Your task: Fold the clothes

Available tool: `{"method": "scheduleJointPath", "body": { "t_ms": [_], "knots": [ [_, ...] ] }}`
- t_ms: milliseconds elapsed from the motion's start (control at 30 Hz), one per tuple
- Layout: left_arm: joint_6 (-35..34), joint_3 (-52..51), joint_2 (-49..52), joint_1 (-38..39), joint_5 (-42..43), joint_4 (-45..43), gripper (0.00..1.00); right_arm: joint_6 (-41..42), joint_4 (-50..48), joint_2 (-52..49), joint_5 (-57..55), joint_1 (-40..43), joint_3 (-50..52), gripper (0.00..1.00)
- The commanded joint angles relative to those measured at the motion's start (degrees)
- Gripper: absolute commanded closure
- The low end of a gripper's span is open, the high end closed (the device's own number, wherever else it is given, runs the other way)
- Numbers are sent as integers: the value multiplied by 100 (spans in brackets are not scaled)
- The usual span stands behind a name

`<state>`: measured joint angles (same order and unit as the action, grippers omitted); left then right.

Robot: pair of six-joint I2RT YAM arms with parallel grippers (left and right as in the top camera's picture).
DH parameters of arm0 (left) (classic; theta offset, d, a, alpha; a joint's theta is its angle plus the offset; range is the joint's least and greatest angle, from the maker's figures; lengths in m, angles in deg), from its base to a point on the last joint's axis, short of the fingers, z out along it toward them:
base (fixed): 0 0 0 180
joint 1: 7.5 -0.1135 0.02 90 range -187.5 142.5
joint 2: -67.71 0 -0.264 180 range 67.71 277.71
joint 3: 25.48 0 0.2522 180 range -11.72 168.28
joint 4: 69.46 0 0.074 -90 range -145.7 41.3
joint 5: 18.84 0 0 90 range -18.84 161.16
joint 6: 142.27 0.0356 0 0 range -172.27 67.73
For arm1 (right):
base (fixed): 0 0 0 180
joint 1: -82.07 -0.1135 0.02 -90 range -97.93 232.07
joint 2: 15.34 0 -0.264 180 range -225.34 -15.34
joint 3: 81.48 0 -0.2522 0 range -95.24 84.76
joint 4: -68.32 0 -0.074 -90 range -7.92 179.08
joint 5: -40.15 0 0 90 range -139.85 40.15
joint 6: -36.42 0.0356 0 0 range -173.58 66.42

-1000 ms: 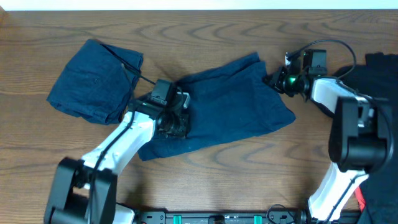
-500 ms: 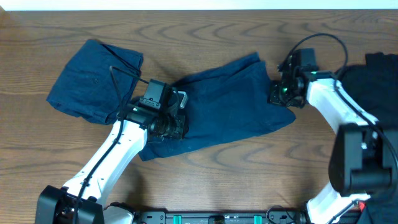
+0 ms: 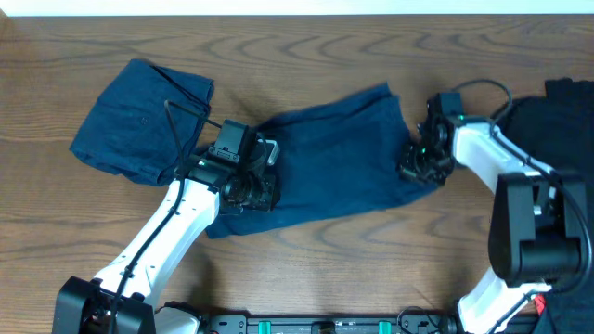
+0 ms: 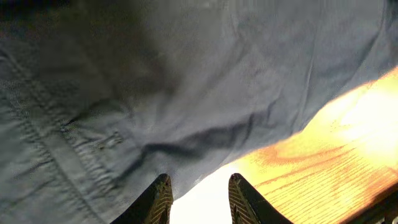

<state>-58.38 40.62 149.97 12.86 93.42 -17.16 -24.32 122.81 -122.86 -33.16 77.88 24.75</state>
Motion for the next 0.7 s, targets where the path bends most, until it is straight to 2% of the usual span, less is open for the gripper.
{"method": "scheduleJointPath", "body": {
  "t_ms": [0, 100, 167, 300, 400, 533, 667],
  "knots": [
    [-13, 116, -42, -17, -22, 31, 64, 767, -61, -649, -251, -247, 1486, 99],
    [-13, 116, -39, -17, -22, 28, 63, 837, -243, -313, -168, -262, 1867, 99],
    [-13, 116, -42, -17, -22, 28, 62, 581, -240, 42, -179, -258, 1899, 99],
    [-13, 116, -42, -17, -22, 31, 58, -144, -411, 1220, -166, -264, 1871, 99],
    [-13, 116, -39, -20, -22, 31, 57, -354, -522, 2144, -166, -262, 1814, 99],
    [-15, 116, -42, -20, -22, 28, 57, -435, -1187, 3147, -188, -262, 1801, 97],
    [-15, 116, -42, -20, -22, 24, 56, -595, -1897, 3355, -258, -262, 1801, 96]
  ]
}}
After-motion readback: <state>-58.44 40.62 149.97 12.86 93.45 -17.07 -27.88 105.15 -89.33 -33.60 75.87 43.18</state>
